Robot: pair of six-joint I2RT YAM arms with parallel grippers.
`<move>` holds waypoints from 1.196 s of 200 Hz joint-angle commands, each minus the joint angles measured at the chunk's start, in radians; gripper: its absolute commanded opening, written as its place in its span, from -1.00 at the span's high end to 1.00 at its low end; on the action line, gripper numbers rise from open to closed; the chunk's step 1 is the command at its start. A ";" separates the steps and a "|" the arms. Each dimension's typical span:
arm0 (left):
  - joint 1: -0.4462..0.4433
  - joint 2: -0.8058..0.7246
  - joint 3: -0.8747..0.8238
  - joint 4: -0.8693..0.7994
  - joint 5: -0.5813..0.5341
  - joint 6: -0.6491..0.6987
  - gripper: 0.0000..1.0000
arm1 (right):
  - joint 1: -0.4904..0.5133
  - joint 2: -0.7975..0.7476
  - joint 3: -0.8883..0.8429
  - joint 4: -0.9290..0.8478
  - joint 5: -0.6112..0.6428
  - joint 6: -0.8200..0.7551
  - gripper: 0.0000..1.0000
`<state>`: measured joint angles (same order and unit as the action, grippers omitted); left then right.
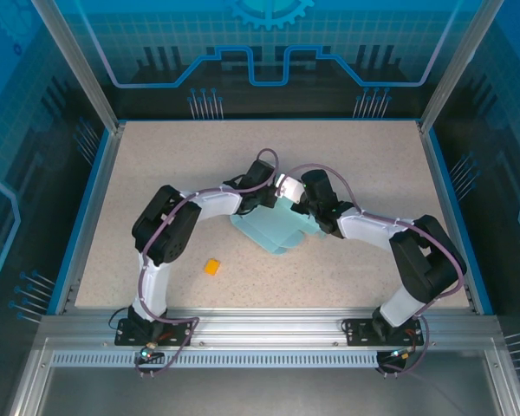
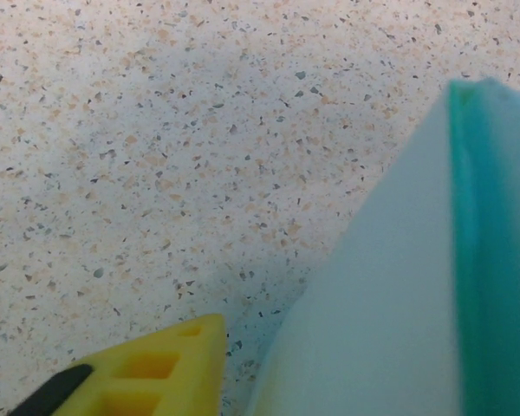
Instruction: Fold the paper box
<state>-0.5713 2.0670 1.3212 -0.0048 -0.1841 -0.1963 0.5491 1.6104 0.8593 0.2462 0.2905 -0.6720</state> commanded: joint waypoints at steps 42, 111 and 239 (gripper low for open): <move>0.049 -0.119 -0.093 0.085 0.083 0.000 0.02 | 0.002 0.000 0.003 -0.067 0.000 0.011 1.00; 0.089 -0.174 -0.148 0.163 0.239 0.017 -0.15 | 0.002 -0.003 0.001 -0.067 0.002 0.009 1.00; 0.096 -0.067 -0.092 0.157 0.311 0.081 0.31 | 0.003 -0.002 0.001 -0.067 0.003 0.010 1.00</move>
<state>-0.4850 1.9785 1.1999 0.1436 0.1070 -0.1318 0.5495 1.6104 0.8593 0.2176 0.2951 -0.6720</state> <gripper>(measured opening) 0.367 0.071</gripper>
